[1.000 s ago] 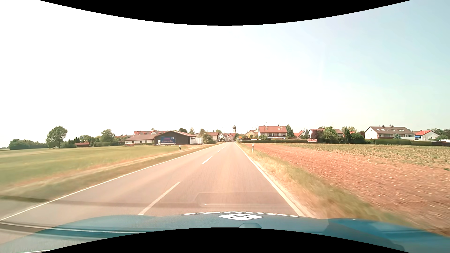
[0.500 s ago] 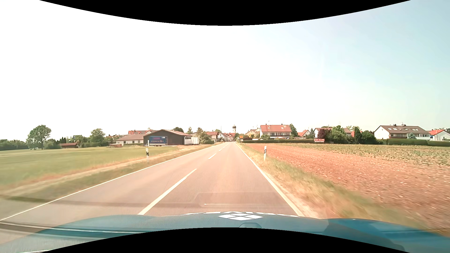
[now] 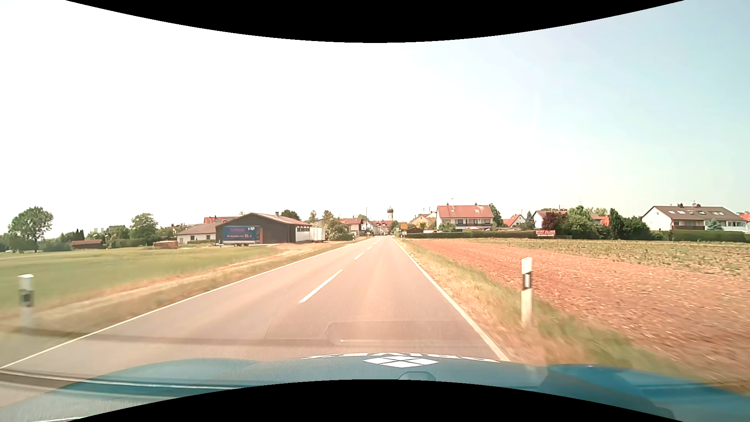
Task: Follow the waypoints while adhering to traffic rules and regulations
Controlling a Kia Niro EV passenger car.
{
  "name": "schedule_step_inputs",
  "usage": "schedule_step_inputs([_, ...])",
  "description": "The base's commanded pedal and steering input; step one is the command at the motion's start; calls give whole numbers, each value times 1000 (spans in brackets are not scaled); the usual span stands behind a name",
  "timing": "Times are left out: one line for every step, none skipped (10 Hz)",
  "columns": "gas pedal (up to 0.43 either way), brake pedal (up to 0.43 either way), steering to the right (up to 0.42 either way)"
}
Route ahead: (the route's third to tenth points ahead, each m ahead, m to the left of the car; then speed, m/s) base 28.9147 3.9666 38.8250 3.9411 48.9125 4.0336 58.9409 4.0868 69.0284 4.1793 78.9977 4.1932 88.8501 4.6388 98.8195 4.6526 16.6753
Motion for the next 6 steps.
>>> schedule_step_inputs([110, 0, -1])
schedule_step_inputs([110, 0, -1])
schedule_step_inputs([110, 0, -1])
schedule_step_inputs([110, 0, -1])
schedule_step_inputs([67, 0, -1])
schedule_step_inputs([28, 0, -1])
